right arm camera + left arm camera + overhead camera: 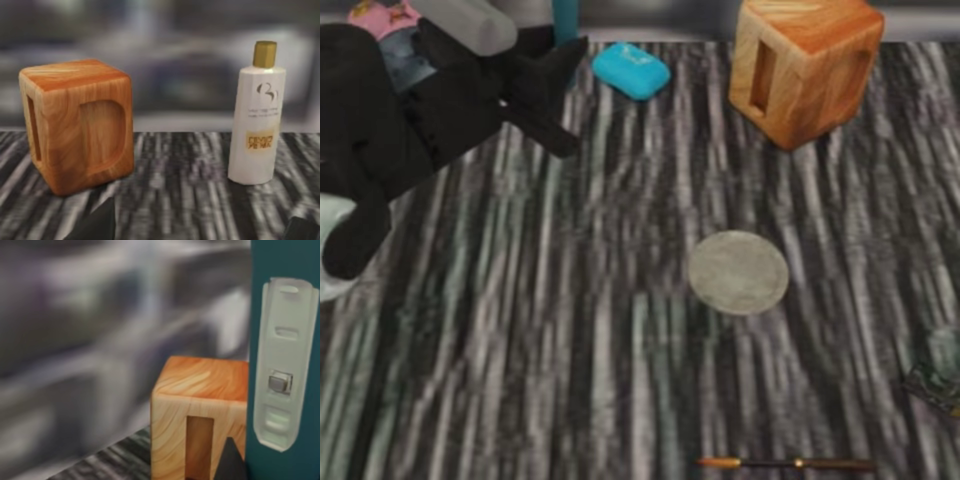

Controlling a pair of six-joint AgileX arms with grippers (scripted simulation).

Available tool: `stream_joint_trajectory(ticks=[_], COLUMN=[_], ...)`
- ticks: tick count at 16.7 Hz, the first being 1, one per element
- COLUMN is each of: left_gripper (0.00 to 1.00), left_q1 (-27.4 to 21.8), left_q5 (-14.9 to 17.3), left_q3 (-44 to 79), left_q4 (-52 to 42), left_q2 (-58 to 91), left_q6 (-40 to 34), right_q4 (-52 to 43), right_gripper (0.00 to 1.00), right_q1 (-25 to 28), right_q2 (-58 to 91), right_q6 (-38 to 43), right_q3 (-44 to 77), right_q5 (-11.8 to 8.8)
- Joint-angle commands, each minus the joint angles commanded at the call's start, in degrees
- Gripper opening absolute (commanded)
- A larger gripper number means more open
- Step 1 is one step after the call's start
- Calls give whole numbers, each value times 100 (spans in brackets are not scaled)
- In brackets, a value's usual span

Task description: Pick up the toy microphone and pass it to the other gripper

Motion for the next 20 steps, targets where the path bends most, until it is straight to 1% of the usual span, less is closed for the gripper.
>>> stream_joint_trajectory(ticks=[4,5,7,12,14,15,20], left_gripper=[0,0,0,0,0,0,0], left_q1=[-47,-122,-411,-1477,-1751,-1798,-1790], left_q5=[-32,-109,-425,-1586,-1863,-1911,-1904], left_q3=[27,22,-8,-161,-199,-206,-196], left_q4=[-2,43,210,754,903,932,927], left_q2=[23,31,56,82,59,51,54], left_q6=[-2,-16,-80,-367,-446,-461,-457], right_q4=[0,0,0,0,0,0,0], right_gripper=[100,100,100,100,100,100,100], right_q1=[0,0,0,0,0,0,0], right_q2=[0,0,0,0,0,0,0], right_q6=[0,0,0,0,0,0,0], right_q3=[0,0,0,0,0,0,0], right_q5=[0,0,0,0,0,0,0])
